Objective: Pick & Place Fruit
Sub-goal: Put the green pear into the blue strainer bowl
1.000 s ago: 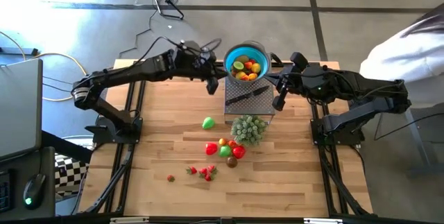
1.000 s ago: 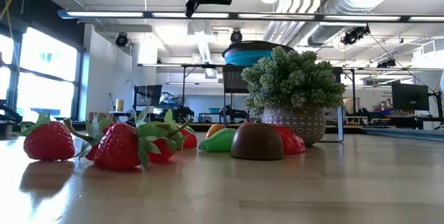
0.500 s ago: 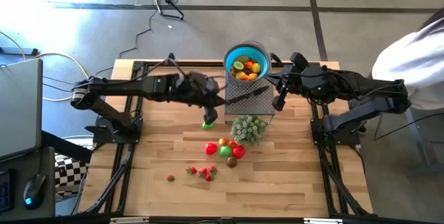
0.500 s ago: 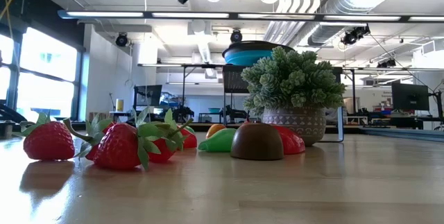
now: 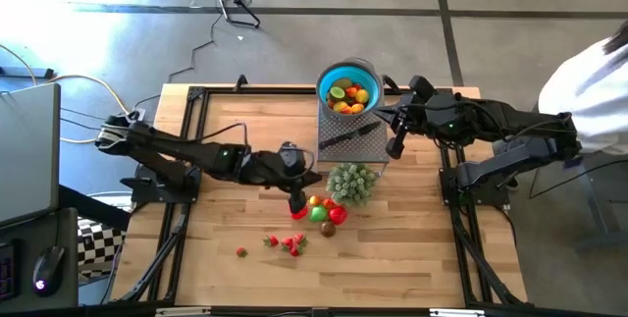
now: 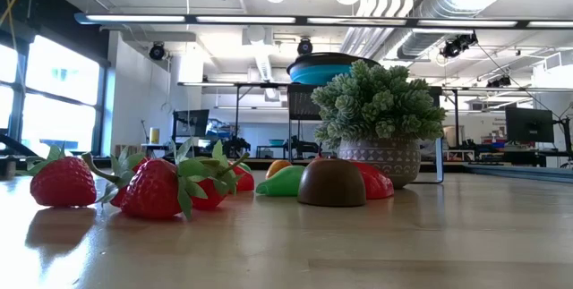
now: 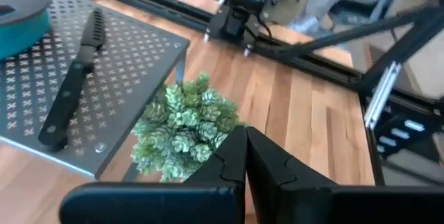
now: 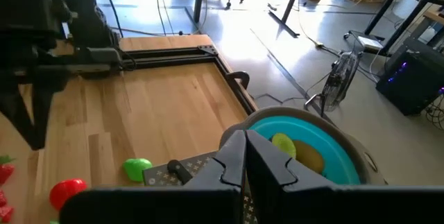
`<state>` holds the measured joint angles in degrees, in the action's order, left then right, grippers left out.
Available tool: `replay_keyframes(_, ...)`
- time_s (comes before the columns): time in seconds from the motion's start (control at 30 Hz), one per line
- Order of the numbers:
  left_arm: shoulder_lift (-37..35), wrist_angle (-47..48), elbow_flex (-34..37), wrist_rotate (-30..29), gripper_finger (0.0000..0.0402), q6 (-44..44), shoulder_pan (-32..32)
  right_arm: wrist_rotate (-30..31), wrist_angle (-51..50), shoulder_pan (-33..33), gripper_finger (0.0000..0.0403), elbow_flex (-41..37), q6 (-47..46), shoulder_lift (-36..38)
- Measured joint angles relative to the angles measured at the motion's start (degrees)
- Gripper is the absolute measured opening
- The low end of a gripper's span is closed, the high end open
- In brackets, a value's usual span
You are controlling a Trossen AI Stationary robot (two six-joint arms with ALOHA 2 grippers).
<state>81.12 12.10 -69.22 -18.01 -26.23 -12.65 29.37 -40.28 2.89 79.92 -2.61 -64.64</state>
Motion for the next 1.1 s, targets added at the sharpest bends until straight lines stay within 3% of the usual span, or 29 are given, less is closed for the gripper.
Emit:
replay_keyframes(0.23,-5.5,-1.3,6.3,-3.1,0.0001,-3.5,-2.2,-1.2,-2.4,0.0,0.0004,0.0,-2.2,0.0)
replay_keyframes(0.7,-23.5,-0.2,21.2,-5.7,0.0001,-6.1,-2.0,-0.8,-0.4,-0.1,0.0004,0.0,-6.9,0.0)
replay_keyframes(1.1,-24.7,1.1,21.8,-14.6,0.0001,-5.5,-2.0,-0.9,-0.2,-0.3,0.0004,0.0,-11.1,-1.4)
